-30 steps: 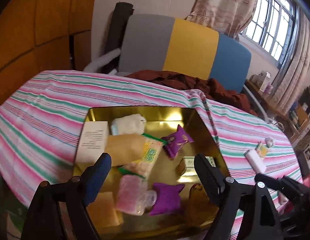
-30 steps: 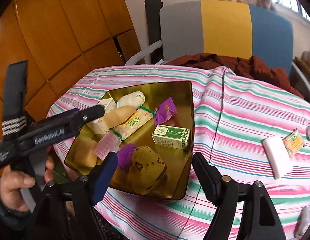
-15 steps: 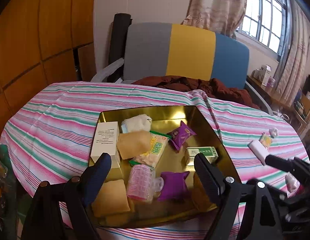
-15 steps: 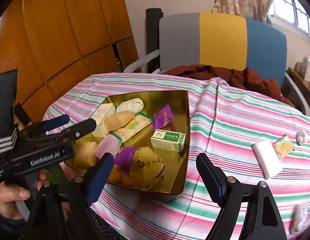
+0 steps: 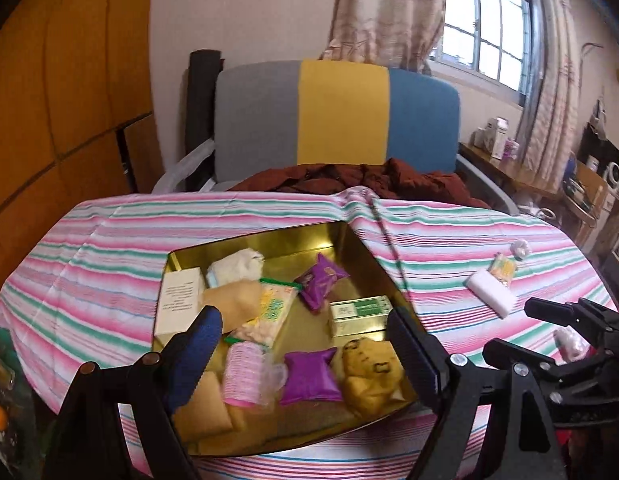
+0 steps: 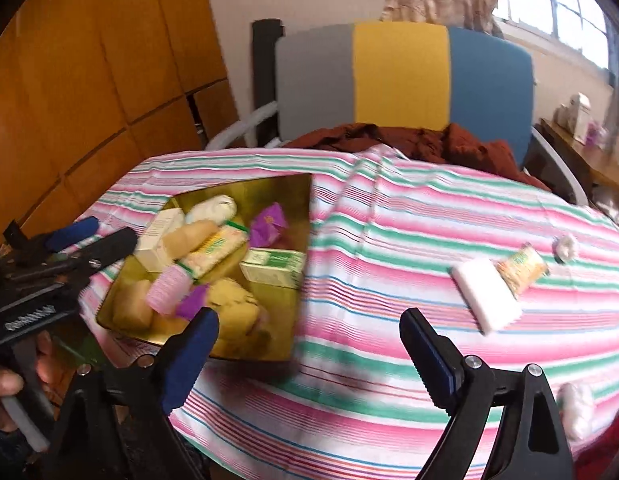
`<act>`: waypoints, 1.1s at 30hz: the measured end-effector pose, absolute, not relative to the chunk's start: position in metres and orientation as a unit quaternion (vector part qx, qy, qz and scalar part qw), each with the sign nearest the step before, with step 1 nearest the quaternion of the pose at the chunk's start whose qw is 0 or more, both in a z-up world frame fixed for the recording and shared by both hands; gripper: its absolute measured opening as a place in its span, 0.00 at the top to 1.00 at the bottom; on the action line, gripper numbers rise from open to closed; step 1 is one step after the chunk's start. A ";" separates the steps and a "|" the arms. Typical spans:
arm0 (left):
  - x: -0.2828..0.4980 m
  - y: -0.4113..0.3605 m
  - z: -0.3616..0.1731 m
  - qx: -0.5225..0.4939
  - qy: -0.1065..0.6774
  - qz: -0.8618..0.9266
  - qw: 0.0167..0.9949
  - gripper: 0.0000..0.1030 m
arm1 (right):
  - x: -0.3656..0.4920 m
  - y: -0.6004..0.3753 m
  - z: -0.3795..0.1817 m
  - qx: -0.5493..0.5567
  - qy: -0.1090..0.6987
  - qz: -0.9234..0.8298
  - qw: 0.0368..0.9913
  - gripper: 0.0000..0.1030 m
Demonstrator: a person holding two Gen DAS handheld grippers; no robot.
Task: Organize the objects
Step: 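Move both tools from the tray back to the remaining items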
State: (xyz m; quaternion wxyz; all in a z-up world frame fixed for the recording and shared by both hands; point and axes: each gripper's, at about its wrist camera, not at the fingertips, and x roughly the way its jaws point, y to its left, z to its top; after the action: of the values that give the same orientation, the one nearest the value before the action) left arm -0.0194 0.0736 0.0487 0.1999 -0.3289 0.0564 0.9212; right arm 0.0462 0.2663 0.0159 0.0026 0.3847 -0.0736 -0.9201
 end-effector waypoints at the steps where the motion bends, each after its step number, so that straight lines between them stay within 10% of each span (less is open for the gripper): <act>1: -0.018 0.076 0.050 -0.328 0.059 0.920 0.205 0.16 | 0.048 0.273 0.013 0.389 -0.076 -0.918 -0.006 0.09; 18: 0.008 0.171 0.065 -0.326 0.070 0.859 0.388 0.16 | 0.109 0.481 0.005 0.415 -0.202 -0.843 -0.278 0.03; 33: -0.018 0.301 -0.019 -0.487 0.075 0.778 0.391 0.16 | 0.130 0.570 -0.016 0.289 -0.371 -0.832 -0.295 0.00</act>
State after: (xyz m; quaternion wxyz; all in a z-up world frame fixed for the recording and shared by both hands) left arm -0.0176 0.3013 -0.0190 0.3907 -0.4865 0.0745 0.7779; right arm 0.1296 0.5695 -0.0164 -0.2953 0.2894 -0.3705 -0.8317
